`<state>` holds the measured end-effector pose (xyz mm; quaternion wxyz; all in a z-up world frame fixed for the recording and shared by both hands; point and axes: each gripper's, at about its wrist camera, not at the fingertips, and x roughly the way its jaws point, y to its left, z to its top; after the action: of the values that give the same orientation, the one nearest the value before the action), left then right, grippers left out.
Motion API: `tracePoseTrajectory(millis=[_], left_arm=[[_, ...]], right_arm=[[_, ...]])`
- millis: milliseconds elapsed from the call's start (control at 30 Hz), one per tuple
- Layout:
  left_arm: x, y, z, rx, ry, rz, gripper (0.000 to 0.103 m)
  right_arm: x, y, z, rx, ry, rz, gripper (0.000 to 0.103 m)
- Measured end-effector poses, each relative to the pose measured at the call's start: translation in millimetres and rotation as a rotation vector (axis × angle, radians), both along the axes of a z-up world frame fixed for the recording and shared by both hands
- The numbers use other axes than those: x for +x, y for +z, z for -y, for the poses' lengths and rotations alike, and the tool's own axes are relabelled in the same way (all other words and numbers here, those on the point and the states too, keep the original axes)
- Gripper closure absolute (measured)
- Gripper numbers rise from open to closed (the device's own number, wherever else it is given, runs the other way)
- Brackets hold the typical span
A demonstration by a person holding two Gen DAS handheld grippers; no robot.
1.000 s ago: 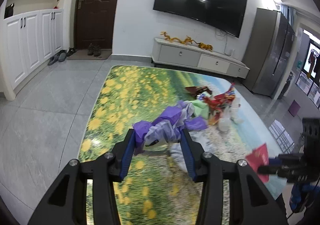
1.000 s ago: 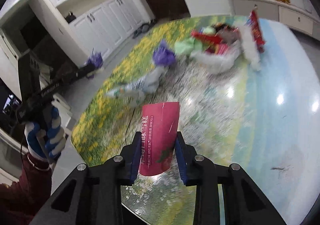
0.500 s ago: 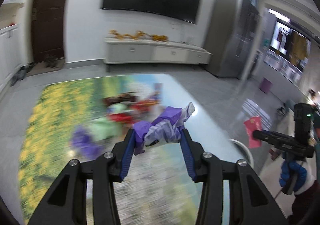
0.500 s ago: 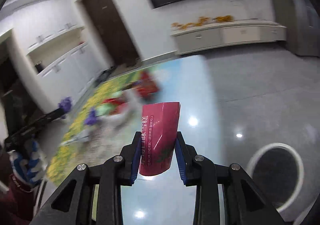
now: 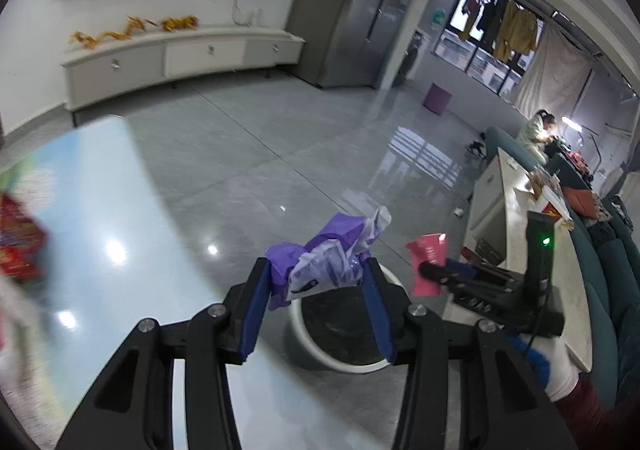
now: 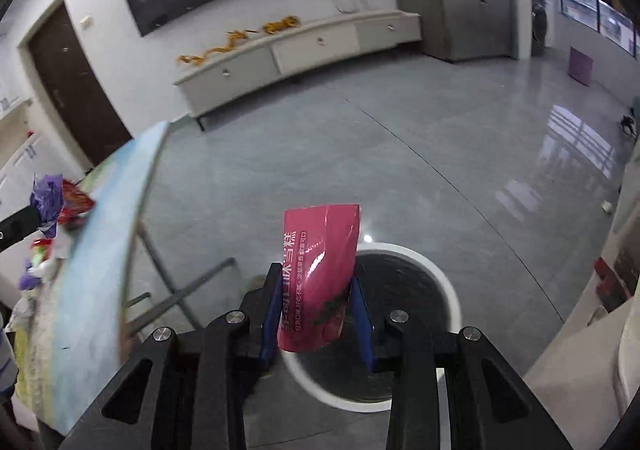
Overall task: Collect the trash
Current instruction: 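Carry both items over the black bin and open both grippers, then return both tools to the table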
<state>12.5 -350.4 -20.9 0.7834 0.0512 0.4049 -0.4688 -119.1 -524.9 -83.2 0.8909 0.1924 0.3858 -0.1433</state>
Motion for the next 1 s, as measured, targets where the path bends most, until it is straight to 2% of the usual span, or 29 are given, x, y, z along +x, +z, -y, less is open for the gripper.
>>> tracePoseTrajectory(millis=[67, 133, 167, 267, 367, 500, 633, 867, 1000], left_arm=[[-2.9, -9.2, 28.1, -0.004, -0.041, -0.057, 0.052], [-4.0, -22.2, 55.2, 0.004, -0.084, -0.116, 0.042], [-3.9, -26.8, 64.8, 0.010, -0.100, -0.131, 0.040], [-4.6, -39.0, 85.8, 0.038, -0.122, -0.164, 0.038], [-5.9, -38.5, 81.4, 0.034, -0.127, -0.157, 0.038], [-6.7, -26.5, 61.8, 0.047, -0.092, -0.071, 0.038], [-7.9, -3.1, 24.1, 0.026, -0.031, 0.015, 0.038], [-7.2, 38.4, -65.1, 0.000, 0.123, 0.158, 0.038], [-5.3, 53.8, -127.4, -0.024, 0.225, 0.198, 0.038]], right_arm=[[0.8, -10.0, 9.0, 0.002, -0.022, -0.019, 0.070], [2.2, -18.4, 17.1, 0.005, -0.042, -0.035, 0.070], [0.7, -22.8, 19.5, 0.004, -0.052, -0.044, 0.070], [-0.4, -34.5, 27.5, -0.008, -0.086, -0.081, 0.065], [-2.5, -37.6, 31.6, -0.022, -0.103, -0.101, 0.058], [-5.0, -35.3, 34.1, -0.028, -0.110, -0.103, 0.058], [-7.2, -18.2, 28.1, -0.021, -0.115, -0.051, 0.058], [-1.6, 45.2, -10.8, -0.041, -0.054, 0.103, 0.058], [5.7, 84.9, -44.7, -0.070, 0.009, 0.183, 0.058]])
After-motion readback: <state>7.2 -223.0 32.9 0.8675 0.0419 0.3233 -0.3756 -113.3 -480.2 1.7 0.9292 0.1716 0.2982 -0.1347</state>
